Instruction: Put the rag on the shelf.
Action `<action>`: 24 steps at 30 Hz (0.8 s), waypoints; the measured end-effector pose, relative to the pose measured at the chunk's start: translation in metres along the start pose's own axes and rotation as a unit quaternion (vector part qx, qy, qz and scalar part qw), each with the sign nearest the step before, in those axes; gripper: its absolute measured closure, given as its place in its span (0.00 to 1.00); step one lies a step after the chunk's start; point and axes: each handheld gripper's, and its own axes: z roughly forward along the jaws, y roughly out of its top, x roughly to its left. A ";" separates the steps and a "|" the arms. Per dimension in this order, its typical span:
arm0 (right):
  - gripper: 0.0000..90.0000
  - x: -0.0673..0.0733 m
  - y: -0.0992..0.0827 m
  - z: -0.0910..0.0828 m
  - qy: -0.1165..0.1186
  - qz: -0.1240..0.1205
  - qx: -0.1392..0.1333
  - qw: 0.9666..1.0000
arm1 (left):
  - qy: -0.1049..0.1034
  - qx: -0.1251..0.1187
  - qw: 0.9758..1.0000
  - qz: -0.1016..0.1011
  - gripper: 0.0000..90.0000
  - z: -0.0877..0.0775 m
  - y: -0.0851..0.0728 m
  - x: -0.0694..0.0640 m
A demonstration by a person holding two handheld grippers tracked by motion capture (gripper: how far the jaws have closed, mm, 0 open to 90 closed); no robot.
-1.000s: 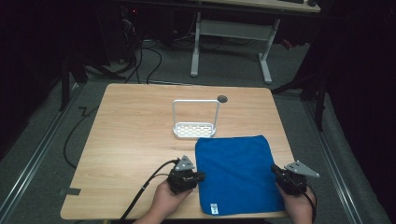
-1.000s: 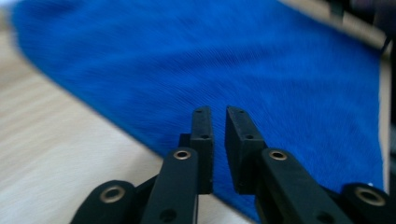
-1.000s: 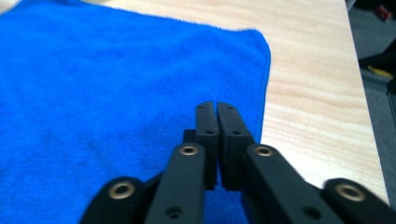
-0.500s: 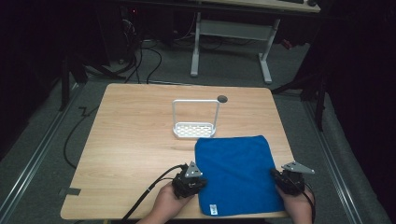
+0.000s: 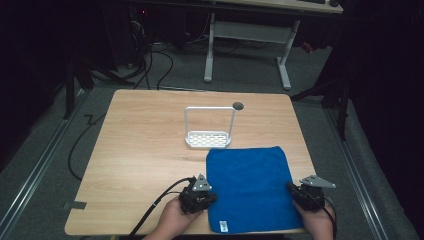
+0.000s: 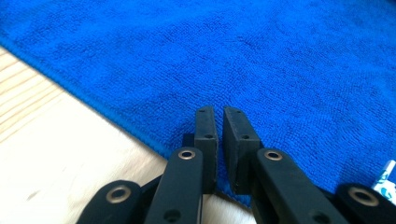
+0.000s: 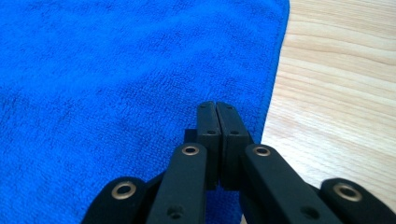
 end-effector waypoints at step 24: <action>0.98 0.061 0.008 0.010 0.086 -0.054 -0.002 0.995 | 0.026 -0.009 0.999 -0.045 0.94 -0.063 -0.052 0.032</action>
